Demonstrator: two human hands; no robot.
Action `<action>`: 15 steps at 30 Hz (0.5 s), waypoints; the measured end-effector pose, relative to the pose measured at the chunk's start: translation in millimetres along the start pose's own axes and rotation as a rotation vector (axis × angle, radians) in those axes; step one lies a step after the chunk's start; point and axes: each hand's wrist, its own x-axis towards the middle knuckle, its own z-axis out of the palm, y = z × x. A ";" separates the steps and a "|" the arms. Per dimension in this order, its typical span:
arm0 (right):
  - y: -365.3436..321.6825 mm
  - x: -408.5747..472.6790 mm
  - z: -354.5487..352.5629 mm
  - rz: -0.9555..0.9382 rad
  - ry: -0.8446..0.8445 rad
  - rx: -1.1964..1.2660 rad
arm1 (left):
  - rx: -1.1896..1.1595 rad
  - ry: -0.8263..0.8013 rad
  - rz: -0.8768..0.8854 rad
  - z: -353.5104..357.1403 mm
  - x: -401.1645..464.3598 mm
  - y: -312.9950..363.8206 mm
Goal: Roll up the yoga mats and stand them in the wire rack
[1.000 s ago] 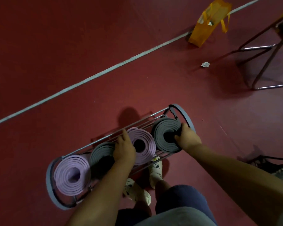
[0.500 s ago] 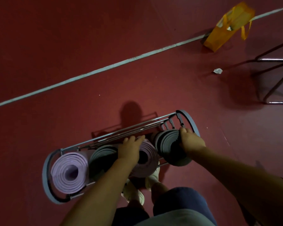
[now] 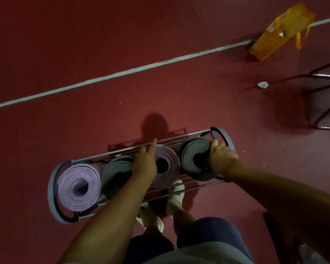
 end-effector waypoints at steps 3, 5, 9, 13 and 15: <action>-0.1 -6.2 0.6 -0.057 0.006 -0.018 | -0.071 0.061 0.021 3.4 -10.1 -6.8; -11.1 -17.0 -0.2 -0.169 0.065 -0.006 | -0.123 0.106 0.036 5.0 -23.6 -11.2; -58.8 -29.4 1.3 -0.410 0.163 -0.041 | -0.177 0.177 0.002 -7.6 -59.5 -22.5; -130.1 -53.9 15.1 -0.655 -0.061 -0.055 | -0.322 0.129 -0.192 -2.6 -108.2 -66.5; -154.7 -69.6 32.8 -0.728 -0.130 -0.073 | -0.416 0.139 -0.228 8.3 -136.2 -86.5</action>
